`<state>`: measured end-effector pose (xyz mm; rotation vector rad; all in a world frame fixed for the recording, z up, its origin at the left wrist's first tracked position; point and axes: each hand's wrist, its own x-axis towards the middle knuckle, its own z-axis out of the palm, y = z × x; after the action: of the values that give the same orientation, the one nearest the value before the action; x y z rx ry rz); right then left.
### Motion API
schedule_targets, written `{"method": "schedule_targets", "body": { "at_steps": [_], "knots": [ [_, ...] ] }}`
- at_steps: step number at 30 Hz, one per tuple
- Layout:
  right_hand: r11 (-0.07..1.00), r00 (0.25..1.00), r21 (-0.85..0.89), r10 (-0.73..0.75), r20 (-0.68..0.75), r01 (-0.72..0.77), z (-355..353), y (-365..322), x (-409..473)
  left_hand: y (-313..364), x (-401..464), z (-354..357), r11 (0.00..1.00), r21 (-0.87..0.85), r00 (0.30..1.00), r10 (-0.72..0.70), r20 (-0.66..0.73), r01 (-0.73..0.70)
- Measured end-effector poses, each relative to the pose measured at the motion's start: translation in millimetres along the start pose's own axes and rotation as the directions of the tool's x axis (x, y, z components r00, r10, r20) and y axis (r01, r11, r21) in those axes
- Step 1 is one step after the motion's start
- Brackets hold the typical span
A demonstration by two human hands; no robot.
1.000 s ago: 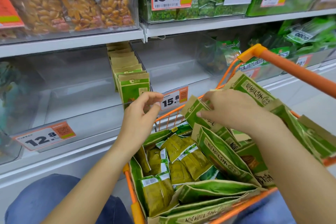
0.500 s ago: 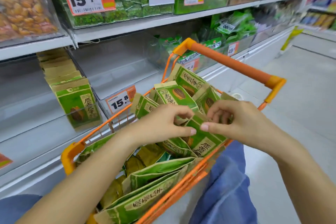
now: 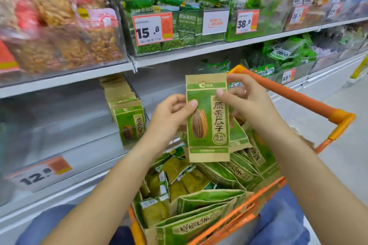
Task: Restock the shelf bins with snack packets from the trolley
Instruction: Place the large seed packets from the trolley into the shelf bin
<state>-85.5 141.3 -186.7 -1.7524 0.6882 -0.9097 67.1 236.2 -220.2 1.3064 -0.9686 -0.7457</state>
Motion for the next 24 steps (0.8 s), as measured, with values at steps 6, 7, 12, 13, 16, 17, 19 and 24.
{"method": "schedule_targets", "body": {
  "at_steps": [6, 7, 12, 13, 16, 17, 19, 24],
  "knots": [
    [0.999, 0.973, -0.027, 0.036, 0.227, -0.030, 90, -6, 25, 8, -40, -74, 0.969, -0.143, 0.977, -0.211, -0.042, 0.203],
    [0.997, 0.954, -0.063, 0.068, 0.293, -0.052, 108, -7, 29, 6, -47, -88, 0.965, -0.146, 0.972, -0.228, -0.054, 0.218],
    [0.910, 0.920, -0.387, 0.020, 0.392, 0.146, 182, 1, 57, -13, -64, -165, 0.905, -0.323, 0.870, -0.378, -0.317, 0.276],
    [0.820, 0.915, -0.504, -0.057, 0.399, 0.271, 191, 7, 64, -17, -64, -181, 0.895, -0.347, 0.830, -0.408, -0.380, 0.281],
    [0.617, 0.875, -0.631, -0.235, 0.423, 0.471, 211, 28, 81, -29, -56, -224, 0.889, -0.374, 0.734, -0.437, -0.520, 0.264],
    [0.641, 0.879, -0.608, -0.269, 0.394, 0.469, 216, 35, 88, -33, -49, -237, 0.900, -0.355, 0.709, -0.422, -0.565, 0.253],
    [0.768, 0.926, -0.522, -0.259, 0.276, 0.370, 222, 47, 103, -42, -29, -257, 0.915, -0.293, 0.663, -0.403, -0.631, 0.277],
    [0.944, 0.981, -0.319, 0.131, 0.141, -0.081, 225, 70, 136, -70, 42, -269, 0.889, -0.214, 0.615, -0.438, -0.656, 0.405]
  ]
}}
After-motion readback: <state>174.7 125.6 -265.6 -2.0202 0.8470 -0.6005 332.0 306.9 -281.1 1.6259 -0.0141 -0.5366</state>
